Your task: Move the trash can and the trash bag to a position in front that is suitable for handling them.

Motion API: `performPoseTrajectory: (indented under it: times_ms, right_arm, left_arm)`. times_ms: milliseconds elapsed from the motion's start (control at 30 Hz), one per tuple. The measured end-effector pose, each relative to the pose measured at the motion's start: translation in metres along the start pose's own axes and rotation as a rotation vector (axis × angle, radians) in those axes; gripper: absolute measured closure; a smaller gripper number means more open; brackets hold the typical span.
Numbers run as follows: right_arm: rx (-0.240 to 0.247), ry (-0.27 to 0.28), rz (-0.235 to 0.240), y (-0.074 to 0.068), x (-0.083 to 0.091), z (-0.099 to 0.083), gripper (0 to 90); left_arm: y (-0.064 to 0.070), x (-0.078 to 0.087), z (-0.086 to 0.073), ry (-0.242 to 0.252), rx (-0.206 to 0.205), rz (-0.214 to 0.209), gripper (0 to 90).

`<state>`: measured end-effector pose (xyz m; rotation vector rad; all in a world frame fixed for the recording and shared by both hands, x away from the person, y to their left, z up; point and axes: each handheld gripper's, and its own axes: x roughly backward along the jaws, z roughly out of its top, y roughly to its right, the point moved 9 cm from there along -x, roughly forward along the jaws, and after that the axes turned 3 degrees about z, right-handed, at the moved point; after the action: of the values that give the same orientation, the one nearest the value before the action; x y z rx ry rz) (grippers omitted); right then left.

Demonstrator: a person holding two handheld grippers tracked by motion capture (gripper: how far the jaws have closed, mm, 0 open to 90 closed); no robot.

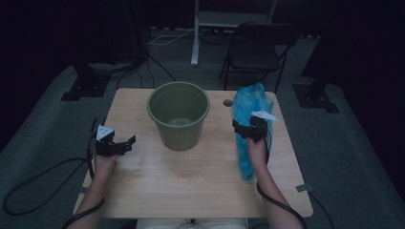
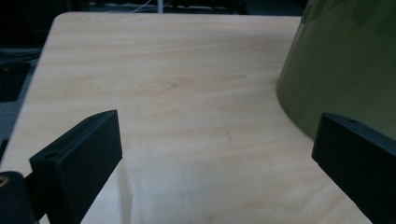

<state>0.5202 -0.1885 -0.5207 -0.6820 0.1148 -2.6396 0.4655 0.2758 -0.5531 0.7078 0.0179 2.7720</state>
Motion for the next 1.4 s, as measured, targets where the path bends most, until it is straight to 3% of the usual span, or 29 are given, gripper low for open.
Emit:
performPoseTrajectory:
  times_ms: [167,267,367,600,733,933,1067,1333,1400]
  right_arm:
    - [0.001,-0.029,0.005,-0.010,-0.021,0.006,11.5]
    - [-0.008,-0.044,0.013,-0.016,-0.033,0.008,11.5]
    - [0.015,-0.063,0.019,-0.023,-0.044,0.009,11.5]
    - [0.016,-0.106,0.043,-0.041,-0.068,0.011,11.5]
    - [0.040,-0.128,0.041,-0.051,-0.079,0.013,11.5]
    - [0.043,-0.143,0.067,-0.064,-0.090,0.016,11.5]
    - [0.061,-0.153,0.089,-0.073,-0.092,0.014,12.5]
    - [-0.013,-0.175,0.145,-0.070,-0.089,0.010,12.9]
    - [-0.006,-0.177,0.148,-0.070,-0.088,0.009,13.0]
  left_arm:
    - [0.006,-0.017,0.017,0.023,0.010,0.004,2.2]
    - [0.014,-0.027,0.023,0.010,-0.006,-0.003,2.2]
    - [0.022,-0.036,0.026,0.003,-0.035,-0.028,2.2]
    - [0.031,-0.056,0.038,-0.005,-0.045,-0.013,2.2]
    - [0.031,-0.065,0.047,0.002,-0.059,0.014,2.2]
    - [0.038,-0.071,0.053,-0.026,-0.111,0.001,2.2]
    - [0.040,-0.071,0.054,-0.019,-0.102,0.000,2.6]
    - [0.047,-0.067,0.053,-0.033,-0.127,0.009,4.9]
    - [0.048,-0.065,0.053,-0.038,-0.136,0.017,4.9]
